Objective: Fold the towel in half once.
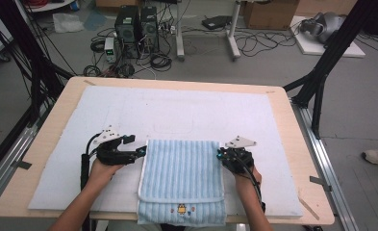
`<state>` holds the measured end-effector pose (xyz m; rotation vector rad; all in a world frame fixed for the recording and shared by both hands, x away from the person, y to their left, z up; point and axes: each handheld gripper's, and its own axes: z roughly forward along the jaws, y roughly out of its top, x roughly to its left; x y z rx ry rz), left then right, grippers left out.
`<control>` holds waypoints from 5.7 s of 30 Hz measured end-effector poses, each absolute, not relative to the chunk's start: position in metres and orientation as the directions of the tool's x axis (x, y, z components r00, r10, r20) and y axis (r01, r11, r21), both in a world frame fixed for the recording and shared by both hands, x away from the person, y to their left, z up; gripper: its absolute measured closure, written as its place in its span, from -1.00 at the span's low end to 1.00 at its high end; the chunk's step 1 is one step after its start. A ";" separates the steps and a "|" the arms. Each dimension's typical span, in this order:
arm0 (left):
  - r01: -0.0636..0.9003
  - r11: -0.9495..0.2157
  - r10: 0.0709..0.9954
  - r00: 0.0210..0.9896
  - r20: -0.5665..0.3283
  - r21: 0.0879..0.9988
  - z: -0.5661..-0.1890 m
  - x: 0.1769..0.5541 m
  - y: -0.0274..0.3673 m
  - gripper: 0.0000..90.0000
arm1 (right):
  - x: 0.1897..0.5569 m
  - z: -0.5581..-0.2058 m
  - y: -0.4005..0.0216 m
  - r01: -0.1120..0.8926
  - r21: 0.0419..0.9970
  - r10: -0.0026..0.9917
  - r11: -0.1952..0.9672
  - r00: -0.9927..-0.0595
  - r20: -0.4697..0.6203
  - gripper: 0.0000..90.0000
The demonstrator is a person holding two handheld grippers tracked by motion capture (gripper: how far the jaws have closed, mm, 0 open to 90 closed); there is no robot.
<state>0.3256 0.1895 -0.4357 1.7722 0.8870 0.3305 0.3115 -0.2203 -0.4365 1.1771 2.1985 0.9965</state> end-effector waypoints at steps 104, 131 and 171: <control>0.424 -0.089 0.768 0.605 -0.208 0.901 -0.424 0.395 0.183 -0.29 | 0.378 -0.413 -0.220 0.481 0.844 0.868 0.236 -0.495 0.039 -0.16; 0.369 -0.073 0.731 0.652 -0.202 0.927 -0.430 0.347 0.191 -0.50 | 0.329 -0.426 -0.219 0.465 0.827 0.762 0.318 -0.644 0.069 -0.53; 0.437 -0.171 0.721 0.667 -0.190 0.883 -0.439 0.347 0.188 -0.21 | 0.321 -0.429 -0.218 0.485 0.785 0.738 0.386 -0.673 0.053 0.95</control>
